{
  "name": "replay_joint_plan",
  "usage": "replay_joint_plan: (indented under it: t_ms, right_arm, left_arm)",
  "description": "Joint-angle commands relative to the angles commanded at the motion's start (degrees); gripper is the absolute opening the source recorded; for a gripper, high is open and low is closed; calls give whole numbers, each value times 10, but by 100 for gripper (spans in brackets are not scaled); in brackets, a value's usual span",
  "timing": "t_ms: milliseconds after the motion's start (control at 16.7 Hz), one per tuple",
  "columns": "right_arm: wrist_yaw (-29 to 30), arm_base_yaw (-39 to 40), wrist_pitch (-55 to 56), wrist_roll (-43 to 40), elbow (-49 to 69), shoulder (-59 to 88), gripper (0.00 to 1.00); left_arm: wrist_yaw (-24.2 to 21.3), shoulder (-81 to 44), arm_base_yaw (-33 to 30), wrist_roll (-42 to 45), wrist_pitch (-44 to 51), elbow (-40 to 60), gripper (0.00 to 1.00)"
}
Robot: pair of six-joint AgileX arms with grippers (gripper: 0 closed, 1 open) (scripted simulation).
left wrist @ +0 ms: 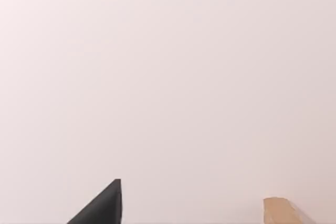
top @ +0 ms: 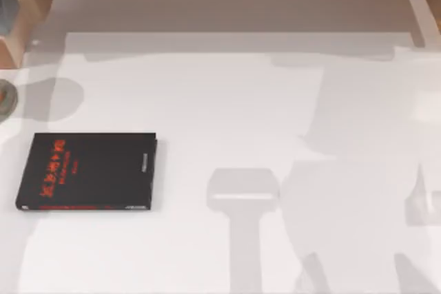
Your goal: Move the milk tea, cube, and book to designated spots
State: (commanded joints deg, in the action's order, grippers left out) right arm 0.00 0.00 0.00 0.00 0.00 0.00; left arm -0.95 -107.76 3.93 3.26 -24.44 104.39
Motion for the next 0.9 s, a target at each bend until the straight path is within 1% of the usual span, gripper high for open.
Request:
replay_joint_plan:
  t_ms: [120,240,360,480,600,900]
  right_arm:
    - [0,0,0,0,0,0,100]
    - [0,0,0,0,0,0,100]
    - [0,0,0,0,0,0,100]
    - [0,0,0,0,0,0,100]
    - [0,0,0,0,0,0,100]
    - [0,0,0,0,0,0,100]
  left_arm:
    - [-65,6,71,-7,-38,-54,100]
    - [-125,-6,124,-15,-65,-115,100]
    - [-175,-30,157,-23,-83,-174,100]
    - [-211,-55,174,-31,-93,-219,100]
    - [-230,-71,178,-35,-97,-240,100]
    - [-230,-72,176,-34,-96,-241,100]
